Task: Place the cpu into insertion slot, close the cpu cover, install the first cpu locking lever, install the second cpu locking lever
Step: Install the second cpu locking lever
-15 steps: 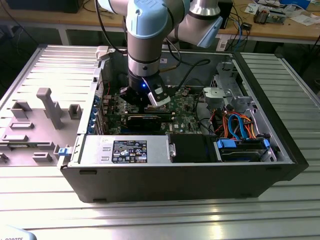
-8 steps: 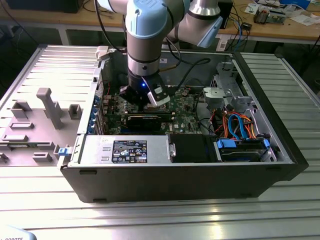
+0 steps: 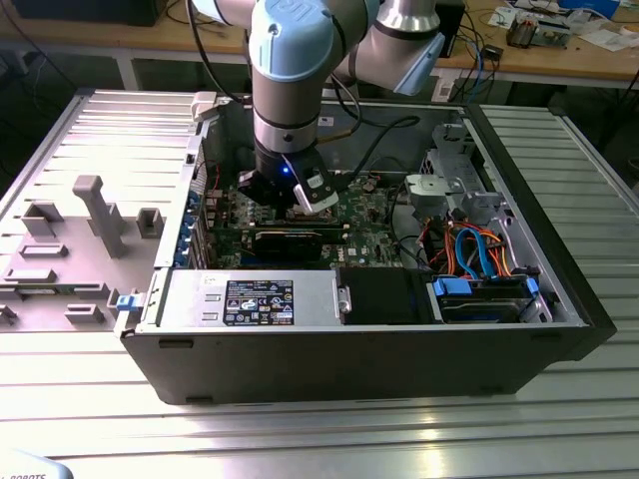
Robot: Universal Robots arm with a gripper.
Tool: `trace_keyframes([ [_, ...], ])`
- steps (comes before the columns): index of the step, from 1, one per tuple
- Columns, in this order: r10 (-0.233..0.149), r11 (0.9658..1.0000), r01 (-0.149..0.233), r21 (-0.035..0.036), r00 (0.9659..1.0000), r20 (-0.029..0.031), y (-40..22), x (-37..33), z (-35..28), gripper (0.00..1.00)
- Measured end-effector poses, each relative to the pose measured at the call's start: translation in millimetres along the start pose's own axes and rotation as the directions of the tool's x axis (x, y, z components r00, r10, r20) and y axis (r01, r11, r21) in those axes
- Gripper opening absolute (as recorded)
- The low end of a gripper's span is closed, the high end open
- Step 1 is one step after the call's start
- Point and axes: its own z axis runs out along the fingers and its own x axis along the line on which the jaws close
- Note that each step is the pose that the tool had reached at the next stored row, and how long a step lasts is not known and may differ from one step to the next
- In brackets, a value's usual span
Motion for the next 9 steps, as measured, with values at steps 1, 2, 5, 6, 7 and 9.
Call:
trace_keyframes([
  [1,0.0,1.0,0.0,-0.0004,1.0,0.0001,0.0,0.0,0.0,0.11],
  [2,0.0,1.0,0.0,-0.0004,1.0,-0.0001,-0.1,0.1,-0.1,0.11],
  [5,0.0,1.0,0.0,-0.0004,1.0,-0.0001,0.7,0.8,-3.8,0.11],
  [6,0.0,1.0,0.0,-0.0004,1.0,-0.0001,1.3,1.0,-6.7,0.11],
  [7,0.0,1.0,0.0,-0.0004,1.0,-0.0001,2.1,1.2,-10.7,0.11],
  [9,0.0,1.0,0.0,-0.0004,1.0,-0.0001,3.5,1.5,-17.9,0.11],
])
